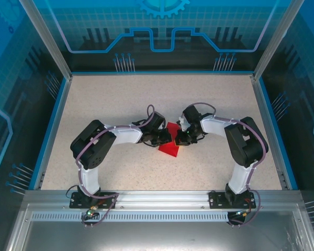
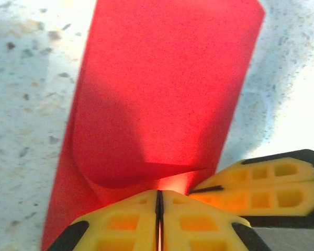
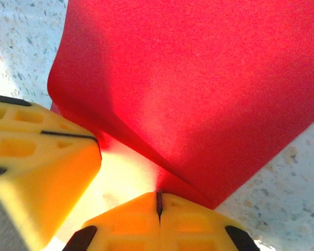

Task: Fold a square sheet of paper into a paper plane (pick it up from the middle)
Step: Fold the triangle a second time at the center of the table.

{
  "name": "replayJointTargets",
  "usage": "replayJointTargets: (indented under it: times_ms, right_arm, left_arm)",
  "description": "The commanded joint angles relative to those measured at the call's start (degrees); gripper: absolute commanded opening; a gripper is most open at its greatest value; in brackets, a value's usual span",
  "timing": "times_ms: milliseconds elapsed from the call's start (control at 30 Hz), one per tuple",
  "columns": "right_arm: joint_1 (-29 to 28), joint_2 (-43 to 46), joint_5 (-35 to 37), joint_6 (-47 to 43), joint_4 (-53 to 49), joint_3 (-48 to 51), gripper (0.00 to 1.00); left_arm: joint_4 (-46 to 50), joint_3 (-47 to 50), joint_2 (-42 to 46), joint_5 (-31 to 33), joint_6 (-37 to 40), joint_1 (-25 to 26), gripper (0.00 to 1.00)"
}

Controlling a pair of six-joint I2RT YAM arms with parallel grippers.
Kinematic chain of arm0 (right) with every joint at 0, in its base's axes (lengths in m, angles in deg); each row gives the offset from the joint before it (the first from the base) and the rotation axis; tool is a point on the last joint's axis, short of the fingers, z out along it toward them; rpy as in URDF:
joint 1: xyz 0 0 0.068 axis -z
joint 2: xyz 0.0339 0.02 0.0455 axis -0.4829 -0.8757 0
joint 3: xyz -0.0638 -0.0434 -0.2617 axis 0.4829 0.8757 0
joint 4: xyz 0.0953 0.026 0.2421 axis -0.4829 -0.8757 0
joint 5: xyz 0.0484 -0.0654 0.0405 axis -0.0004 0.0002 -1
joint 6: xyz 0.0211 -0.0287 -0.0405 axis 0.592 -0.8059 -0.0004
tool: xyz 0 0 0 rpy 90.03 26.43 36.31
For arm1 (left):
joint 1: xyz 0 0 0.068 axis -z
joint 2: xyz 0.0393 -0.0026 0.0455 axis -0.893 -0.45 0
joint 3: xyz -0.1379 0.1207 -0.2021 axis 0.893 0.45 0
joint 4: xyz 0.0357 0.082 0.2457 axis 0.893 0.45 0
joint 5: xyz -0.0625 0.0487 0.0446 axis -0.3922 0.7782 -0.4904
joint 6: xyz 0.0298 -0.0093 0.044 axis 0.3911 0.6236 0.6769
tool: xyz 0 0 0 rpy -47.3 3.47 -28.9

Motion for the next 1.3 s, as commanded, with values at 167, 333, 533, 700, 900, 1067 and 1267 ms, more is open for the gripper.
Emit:
replayJointTargets:
  times_ms: [167, 333, 533, 700, 900, 1067, 1267]
  right_arm:
    - [0.3, -3.5, 8.4, -1.5, -4.0, 1.2, 0.01]
    - [0.6, -3.4, 8.9, -1.6, -4.2, 1.5, 0.01]
    - [0.8, -3.4, 9.1, -1.7, -4.3, 1.8, 0.01]
    - [0.8, -3.1, 8.6, -1.5, -4.2, 1.7, 0.01]
    - [0.7, -3.1, 7.7, -1.4, -4.2, 1.4, 0.01]
    - [0.8, -3.2, 6.8, -1.2, -3.8, 1.2, 0.01]
    - [0.8, -2.9, 5.4, -0.9, -3.5, 0.6, 0.01]
  left_arm:
    - [4.5, -0.6, -2.5, 3.4, 0.9, -2.7, 0.11]
    - [7.4, -1.7, -2.5, 4.9, 2.1, -5.4, 0.11]
    - [15.0, -8.0, -3.2, 8.3, 6.9, -6.7, 0.12]
    - [12.4, -8.4, -0.6, 4.6, 8.9, -6.8, 0.12]
    - [4.5, -4.6, 3.4, -2.7, 8.3, -4.6, 0.11]
    - [1.1, -2.4, 1.0, -6.2, 4.7, -2.8, 0.10]
    - [-0.2, 0.2, -0.4, -6.0, 3.0, -2.4, 0.08]
